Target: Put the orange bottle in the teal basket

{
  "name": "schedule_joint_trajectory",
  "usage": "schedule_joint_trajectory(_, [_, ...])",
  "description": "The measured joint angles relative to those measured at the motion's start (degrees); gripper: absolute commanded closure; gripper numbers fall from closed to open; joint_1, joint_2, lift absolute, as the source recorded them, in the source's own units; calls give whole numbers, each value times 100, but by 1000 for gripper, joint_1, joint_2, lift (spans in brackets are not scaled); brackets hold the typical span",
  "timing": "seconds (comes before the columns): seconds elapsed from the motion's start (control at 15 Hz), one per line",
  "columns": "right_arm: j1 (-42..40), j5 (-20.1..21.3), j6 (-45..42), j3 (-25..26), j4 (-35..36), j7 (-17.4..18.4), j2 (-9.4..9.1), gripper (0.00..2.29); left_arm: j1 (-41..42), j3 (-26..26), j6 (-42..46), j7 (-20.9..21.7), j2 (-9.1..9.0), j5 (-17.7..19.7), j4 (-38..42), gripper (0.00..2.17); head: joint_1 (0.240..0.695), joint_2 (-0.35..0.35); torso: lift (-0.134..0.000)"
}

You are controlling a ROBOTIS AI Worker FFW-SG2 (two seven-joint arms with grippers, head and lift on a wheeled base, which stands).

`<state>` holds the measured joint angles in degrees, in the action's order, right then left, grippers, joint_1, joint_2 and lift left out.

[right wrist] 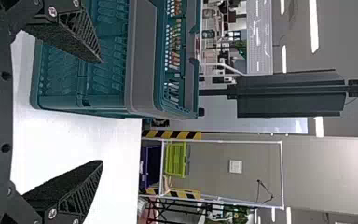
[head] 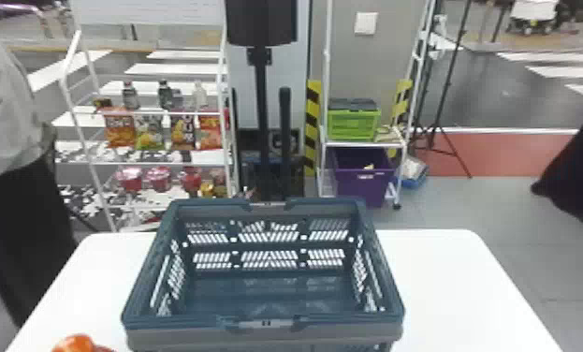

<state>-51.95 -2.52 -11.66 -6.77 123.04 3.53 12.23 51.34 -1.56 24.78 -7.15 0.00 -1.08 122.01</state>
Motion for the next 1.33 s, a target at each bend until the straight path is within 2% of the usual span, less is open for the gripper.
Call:
schedule_joint_trajectory(0.2, [67,-16,26,0,-61,-2,-15,127,-202,350,-1086,215,0,-8,678,620,499,0,0])
schedule_joint_trajectory(0.33, [98,-18,51,1,-97,0,-24,127,-570,668,-2131,558,0,15,1059,620,499,0,0])
schedule_joint_trajectory(0.6, [128,20,117,25,-149,7,-84,127,-1519,1064,-3807,1143,3,-4,1414,620,499,0,0])
schedule_joint_trajectory(0.67, [131,38,134,26,-169,7,-105,127,-1762,1111,-4165,1250,60,-11,1435,620,499,0,0])
schedule_joint_trajectory(0.8, [133,87,174,27,-204,7,-163,127,-2217,1132,-4747,1539,322,-16,1418,620,499,0,0])
schedule_joint_trajectory(0.93, [136,171,208,20,-235,15,-246,127,-2728,1054,-5210,1915,691,-16,1224,620,499,0,0])
schedule_joint_trajectory(1.2, [136,406,276,-23,-304,59,-472,127,-3770,652,-5458,2553,1463,16,408,620,499,0,0])
schedule_joint_trajectory(1.33, [122,530,296,-33,-342,78,-594,127,-4411,259,-5458,2954,1818,29,-134,620,499,0,0])
